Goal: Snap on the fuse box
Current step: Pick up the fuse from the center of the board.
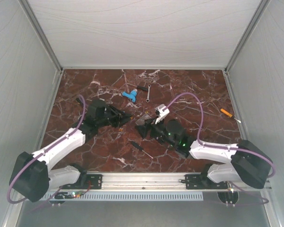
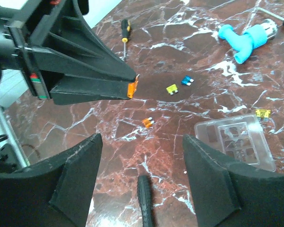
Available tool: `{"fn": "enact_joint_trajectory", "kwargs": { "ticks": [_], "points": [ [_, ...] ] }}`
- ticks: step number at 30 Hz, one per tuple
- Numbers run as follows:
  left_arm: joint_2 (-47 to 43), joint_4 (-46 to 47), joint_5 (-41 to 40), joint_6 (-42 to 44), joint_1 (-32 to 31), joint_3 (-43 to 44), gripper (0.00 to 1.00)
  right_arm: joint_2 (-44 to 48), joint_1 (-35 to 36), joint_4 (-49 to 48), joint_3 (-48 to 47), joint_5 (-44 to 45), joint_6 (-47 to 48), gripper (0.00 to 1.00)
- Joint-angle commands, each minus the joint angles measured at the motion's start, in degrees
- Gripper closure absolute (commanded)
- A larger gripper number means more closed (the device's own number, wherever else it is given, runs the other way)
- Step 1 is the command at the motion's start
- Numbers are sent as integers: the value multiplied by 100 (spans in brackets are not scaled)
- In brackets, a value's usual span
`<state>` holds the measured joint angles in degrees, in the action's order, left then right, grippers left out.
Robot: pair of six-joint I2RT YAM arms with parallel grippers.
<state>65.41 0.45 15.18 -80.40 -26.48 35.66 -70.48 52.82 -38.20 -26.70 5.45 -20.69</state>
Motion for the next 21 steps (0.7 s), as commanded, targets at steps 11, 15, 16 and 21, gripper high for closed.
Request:
{"fn": "enact_joint_trajectory", "kwargs": {
  "ticks": [11, 15, 16, 21],
  "points": [
    [110, 957, 530, -615, -177, 20, 89, -664, 297, -1596, -353, 1041, 38, 49],
    [154, 999, 541, -632, -220, 31, 89, -696, 298, -1685, -343, 1129, 1, 51],
    [166, 1005, 539, -641, -236, 37, 89, -708, 297, -1686, -357, 1168, 3, 51],
    [217, 1056, 554, -664, -292, 51, 90, -821, 295, -1678, -429, 1359, 32, 56]
  ]
}}
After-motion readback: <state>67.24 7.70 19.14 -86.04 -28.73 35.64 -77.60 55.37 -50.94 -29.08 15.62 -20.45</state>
